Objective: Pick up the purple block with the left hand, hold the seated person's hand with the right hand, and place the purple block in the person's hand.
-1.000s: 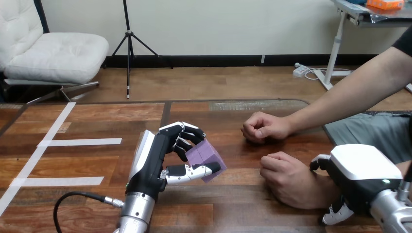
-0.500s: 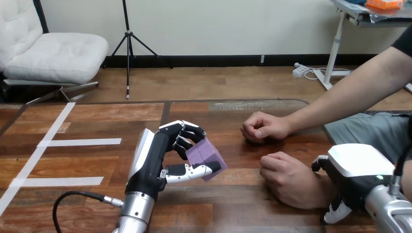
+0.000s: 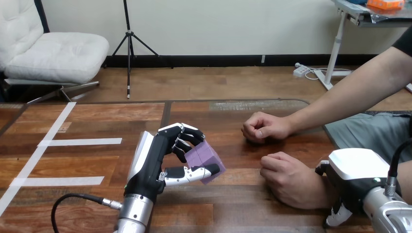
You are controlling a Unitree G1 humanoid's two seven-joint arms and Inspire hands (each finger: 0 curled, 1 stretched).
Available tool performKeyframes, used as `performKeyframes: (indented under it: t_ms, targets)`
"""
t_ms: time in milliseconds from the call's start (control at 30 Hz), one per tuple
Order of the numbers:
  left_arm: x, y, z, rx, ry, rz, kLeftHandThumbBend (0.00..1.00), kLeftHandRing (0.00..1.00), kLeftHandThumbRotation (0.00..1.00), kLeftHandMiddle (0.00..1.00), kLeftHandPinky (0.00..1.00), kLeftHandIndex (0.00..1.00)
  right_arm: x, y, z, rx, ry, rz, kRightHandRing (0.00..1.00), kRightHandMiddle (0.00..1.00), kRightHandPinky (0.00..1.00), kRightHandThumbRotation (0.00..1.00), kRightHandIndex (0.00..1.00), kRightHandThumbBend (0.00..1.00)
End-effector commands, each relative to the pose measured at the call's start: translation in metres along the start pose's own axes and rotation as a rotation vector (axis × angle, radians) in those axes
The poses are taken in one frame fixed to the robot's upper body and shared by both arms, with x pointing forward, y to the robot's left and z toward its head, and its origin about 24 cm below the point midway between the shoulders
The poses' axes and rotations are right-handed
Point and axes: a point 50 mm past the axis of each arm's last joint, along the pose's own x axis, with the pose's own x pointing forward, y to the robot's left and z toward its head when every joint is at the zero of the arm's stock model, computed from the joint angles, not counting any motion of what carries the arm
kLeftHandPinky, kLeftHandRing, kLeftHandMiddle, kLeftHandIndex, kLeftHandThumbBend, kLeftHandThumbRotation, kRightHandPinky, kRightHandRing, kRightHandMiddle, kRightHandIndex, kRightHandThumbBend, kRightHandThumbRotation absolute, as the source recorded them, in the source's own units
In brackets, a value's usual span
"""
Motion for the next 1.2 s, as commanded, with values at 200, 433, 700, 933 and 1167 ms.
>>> performKeyframes:
  t_ms: [200, 433, 700, 933, 1167]
  targets:
    - [0.016, 0.011, 0.018, -0.001, -0.114, 0.041, 0.71, 0.42, 0.00, 0.50, 0.36, 0.53, 0.008, -0.017, -0.005, -0.030, 0.044, -0.073, 0.83, 0.83, 0.81, 0.10, 0.81, 0.83]
    - [0.015, 0.011, 0.018, 0.003, -0.115, 0.039, 0.71, 0.42, 0.00, 0.50, 0.36, 0.54, 0.010, -0.017, -0.007, -0.028, 0.062, -0.064, 0.83, 0.84, 0.82, 0.12, 0.82, 0.83]
    - [0.015, 0.011, 0.019, 0.008, -0.119, 0.037, 0.71, 0.42, 0.00, 0.50, 0.36, 0.54, 0.013, -0.015, -0.011, -0.028, 0.080, -0.050, 0.84, 0.84, 0.82, 0.13, 0.82, 0.82]
    - [0.015, 0.011, 0.018, 0.015, -0.118, 0.036, 0.71, 0.42, 0.00, 0.50, 0.36, 0.54, 0.016, -0.013, -0.013, -0.035, 0.099, -0.040, 0.84, 0.85, 0.82, 0.13, 0.83, 0.82]
    - [0.014, 0.011, 0.018, 0.017, -0.117, 0.036, 0.71, 0.42, 0.00, 0.50, 0.36, 0.54, 0.019, -0.010, -0.015, -0.030, 0.108, -0.024, 0.83, 0.84, 0.82, 0.14, 0.82, 0.82]
